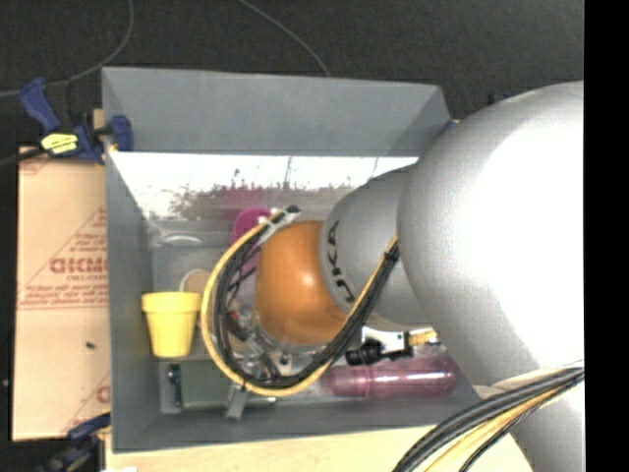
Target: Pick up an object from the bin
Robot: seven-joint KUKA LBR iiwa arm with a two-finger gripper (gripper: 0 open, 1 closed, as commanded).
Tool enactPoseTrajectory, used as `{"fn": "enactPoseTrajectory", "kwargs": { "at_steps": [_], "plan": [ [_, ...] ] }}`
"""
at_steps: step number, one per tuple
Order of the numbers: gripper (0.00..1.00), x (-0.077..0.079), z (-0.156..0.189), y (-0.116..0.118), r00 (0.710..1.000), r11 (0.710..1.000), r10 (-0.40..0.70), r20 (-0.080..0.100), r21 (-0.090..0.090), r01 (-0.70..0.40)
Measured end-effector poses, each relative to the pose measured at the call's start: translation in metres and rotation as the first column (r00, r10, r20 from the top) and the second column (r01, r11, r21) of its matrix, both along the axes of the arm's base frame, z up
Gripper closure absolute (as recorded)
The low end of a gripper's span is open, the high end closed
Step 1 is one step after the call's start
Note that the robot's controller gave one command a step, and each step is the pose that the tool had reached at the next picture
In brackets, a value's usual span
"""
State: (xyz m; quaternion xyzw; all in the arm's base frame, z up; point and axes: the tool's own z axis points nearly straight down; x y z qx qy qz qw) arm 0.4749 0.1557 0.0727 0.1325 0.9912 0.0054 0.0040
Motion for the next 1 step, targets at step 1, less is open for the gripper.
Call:
{"fn": "enactPoseTrajectory", "kwargs": {
  "at_steps": [1],
  "plan": [
    [1.0, 0.0105, 0.0052, -0.0233, 0.924, 0.925, 0.379, 0.059, -0.014, -0.379]
  ]
}}
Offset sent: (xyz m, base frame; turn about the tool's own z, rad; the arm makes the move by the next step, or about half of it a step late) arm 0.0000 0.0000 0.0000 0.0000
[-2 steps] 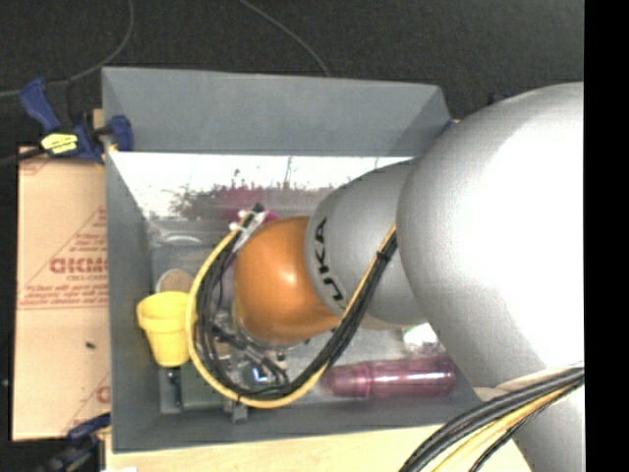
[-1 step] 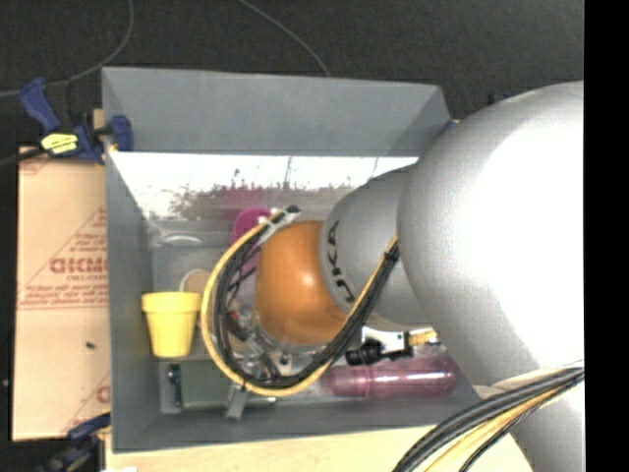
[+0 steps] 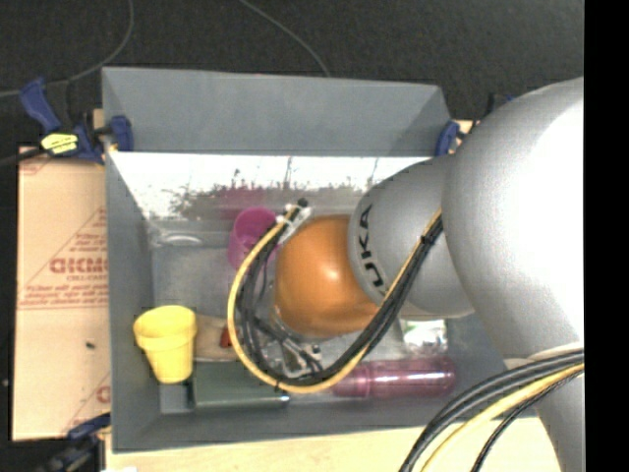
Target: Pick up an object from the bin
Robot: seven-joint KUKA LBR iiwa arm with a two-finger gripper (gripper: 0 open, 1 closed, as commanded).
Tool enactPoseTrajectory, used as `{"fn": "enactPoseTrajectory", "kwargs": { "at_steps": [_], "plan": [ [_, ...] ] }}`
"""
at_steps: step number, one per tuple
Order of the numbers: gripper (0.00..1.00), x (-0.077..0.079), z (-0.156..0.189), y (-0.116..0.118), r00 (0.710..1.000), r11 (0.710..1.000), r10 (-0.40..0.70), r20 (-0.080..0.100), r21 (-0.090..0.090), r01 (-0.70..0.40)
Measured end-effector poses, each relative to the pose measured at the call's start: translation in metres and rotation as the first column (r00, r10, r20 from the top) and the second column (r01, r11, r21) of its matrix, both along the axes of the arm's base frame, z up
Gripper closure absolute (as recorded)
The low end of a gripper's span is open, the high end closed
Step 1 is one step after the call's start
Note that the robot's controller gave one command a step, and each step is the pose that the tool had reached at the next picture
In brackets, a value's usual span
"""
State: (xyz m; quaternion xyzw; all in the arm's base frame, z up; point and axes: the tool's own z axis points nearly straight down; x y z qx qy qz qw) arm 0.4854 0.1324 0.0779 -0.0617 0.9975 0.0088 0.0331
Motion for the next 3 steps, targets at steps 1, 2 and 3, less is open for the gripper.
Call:
{"fn": "enactPoseTrajectory", "kwargs": {
  "at_steps": [1, 2, 3],
  "plan": [
    [1.0, -0.0001, 0.0, 0.0, 1.0, 1.0, -0.001, 0.0, 0.0, 0.001],
    [1.0, 0.0, 0.0014, -0.0001, 1.0, 1.0, -0.001, 0.001, 0.0, 0.001],
    [1.0, 0.0005, 0.007, -0.0003, 1.0, 1.0, -0.003, 0.003, 0.001, 0.003]
  ]
}}
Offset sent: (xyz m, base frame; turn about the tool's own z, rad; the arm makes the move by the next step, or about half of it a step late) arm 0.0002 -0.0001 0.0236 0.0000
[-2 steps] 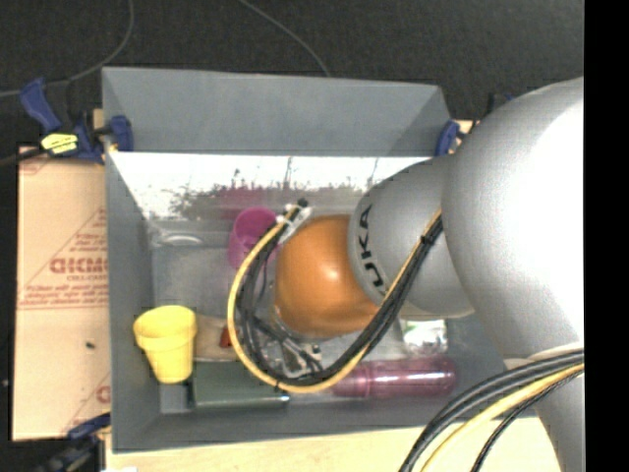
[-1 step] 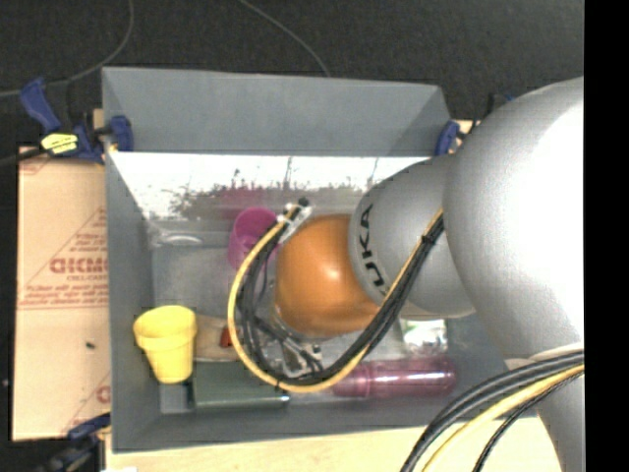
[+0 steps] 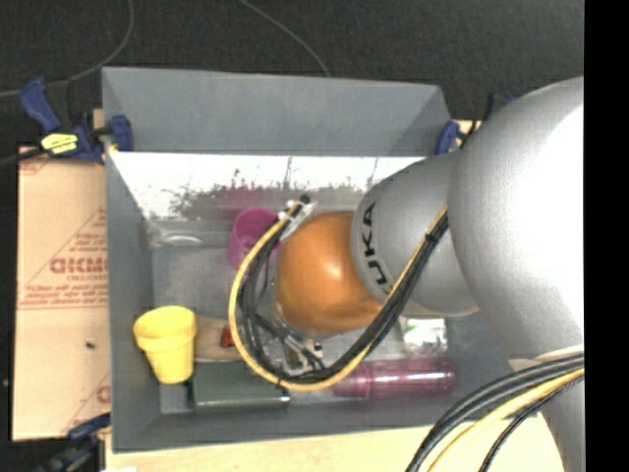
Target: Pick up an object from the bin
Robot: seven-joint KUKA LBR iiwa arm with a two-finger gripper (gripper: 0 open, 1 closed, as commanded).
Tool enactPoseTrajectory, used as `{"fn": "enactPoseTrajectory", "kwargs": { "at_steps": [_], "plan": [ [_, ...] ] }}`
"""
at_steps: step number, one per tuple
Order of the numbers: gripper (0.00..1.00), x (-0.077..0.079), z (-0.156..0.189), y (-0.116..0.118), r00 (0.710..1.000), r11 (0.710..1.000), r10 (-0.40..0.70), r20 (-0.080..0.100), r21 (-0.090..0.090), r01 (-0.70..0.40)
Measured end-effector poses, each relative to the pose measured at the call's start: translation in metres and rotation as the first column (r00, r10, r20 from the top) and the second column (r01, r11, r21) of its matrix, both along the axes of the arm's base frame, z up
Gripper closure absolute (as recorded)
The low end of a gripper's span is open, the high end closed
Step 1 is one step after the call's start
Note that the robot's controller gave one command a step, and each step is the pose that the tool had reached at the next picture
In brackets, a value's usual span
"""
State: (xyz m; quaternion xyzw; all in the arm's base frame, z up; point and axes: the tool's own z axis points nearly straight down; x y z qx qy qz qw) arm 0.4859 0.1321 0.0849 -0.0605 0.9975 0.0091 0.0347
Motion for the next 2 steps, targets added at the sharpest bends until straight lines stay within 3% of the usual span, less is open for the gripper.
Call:
{"fn": "enactPoseTrajectory", "kwargs": {
  "at_steps": [2],
  "plan": [
    [1.0, -0.0002, 0.0033, -0.0002, 1.0, 1.0, -0.002, 0.001, 0.001, 0.002]
  ]
}}
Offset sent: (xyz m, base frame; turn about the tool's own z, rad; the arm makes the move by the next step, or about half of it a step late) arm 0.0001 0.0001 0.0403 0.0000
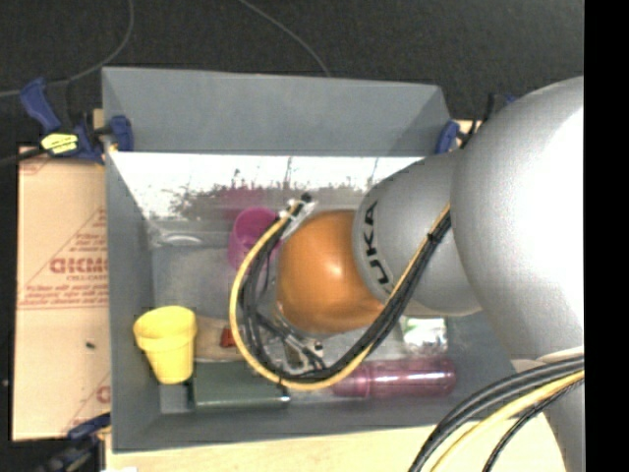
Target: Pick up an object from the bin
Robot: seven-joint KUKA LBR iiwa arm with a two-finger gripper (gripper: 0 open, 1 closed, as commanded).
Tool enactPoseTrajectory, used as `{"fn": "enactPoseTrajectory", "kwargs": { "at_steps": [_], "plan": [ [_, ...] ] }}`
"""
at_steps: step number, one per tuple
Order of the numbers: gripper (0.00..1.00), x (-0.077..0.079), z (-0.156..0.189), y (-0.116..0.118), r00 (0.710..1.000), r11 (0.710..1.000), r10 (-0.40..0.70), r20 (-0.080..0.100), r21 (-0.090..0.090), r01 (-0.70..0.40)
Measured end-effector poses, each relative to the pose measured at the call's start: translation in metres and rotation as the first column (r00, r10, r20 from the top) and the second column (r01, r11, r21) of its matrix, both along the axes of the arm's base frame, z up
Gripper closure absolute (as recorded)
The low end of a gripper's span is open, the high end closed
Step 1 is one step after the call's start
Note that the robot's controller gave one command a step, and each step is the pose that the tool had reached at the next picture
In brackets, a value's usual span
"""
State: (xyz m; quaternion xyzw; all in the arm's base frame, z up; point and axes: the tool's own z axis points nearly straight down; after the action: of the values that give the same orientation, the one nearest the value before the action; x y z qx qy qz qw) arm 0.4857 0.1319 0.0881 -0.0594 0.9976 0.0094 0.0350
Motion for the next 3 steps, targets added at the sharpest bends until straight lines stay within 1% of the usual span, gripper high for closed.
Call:
{"fn": "enactPoseTrajectory", "kwargs": {
  "at_steps": [1, 3],
  "plan": [
    [1.0, -0.002, 0.014, -0.001, 1.0, 1.0, 0.0, -0.007, -0.003, 0.0],
    [1.0, -0.002, 0.059, -0.001, 1.0, 1.0, 0.0, -0.008, -0.004, 0.0]
  ]
}}
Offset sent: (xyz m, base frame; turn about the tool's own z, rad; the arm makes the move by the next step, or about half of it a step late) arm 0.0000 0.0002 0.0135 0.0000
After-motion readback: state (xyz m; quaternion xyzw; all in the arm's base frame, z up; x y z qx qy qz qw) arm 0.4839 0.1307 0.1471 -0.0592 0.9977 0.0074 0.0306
